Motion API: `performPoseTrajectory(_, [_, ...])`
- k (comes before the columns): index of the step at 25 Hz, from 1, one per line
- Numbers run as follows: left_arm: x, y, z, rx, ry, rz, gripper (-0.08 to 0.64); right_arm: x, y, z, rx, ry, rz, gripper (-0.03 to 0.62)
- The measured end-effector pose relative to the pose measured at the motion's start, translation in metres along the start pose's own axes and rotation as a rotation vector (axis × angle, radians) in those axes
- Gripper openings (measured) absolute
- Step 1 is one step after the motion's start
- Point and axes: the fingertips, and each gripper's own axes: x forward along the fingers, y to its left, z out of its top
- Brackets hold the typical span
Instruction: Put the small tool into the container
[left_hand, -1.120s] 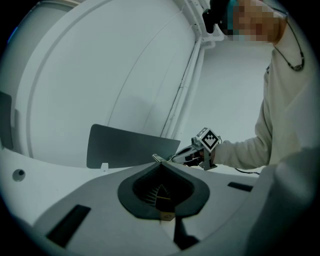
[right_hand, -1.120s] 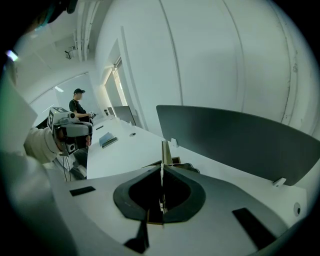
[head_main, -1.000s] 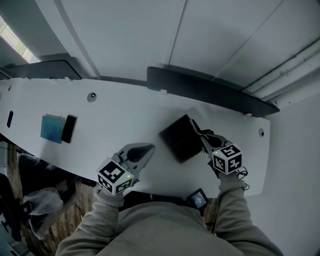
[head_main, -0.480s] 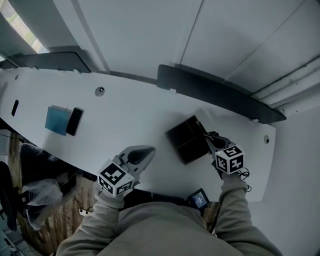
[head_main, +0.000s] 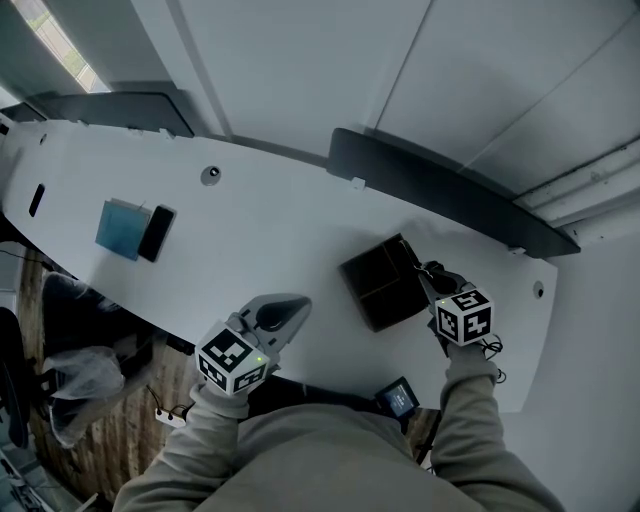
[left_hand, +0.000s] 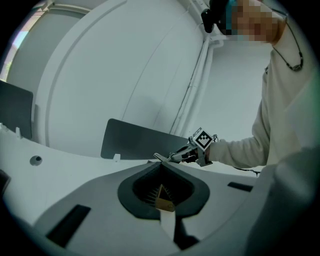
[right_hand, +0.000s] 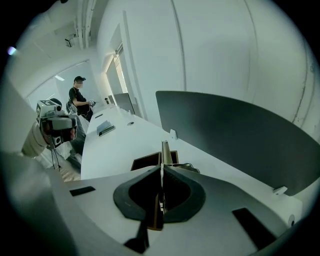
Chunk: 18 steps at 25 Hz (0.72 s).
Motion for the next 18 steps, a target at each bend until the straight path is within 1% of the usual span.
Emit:
performPoseTrajectory(5, [-0.004, 0.007, -0.002, -0.009, -0.004, 0.021, 0.002, 0.009, -0.004, 0.0, -0.026, 0.056, -0.024, 0.021])
performPoseTrajectory(18, [-0.008, 0.014, -0.008, -0.028, -0.006, 0.032, 0.002, 0.031, 0.001, -0.012, -0.03, 0.13, -0.02, 0.021])
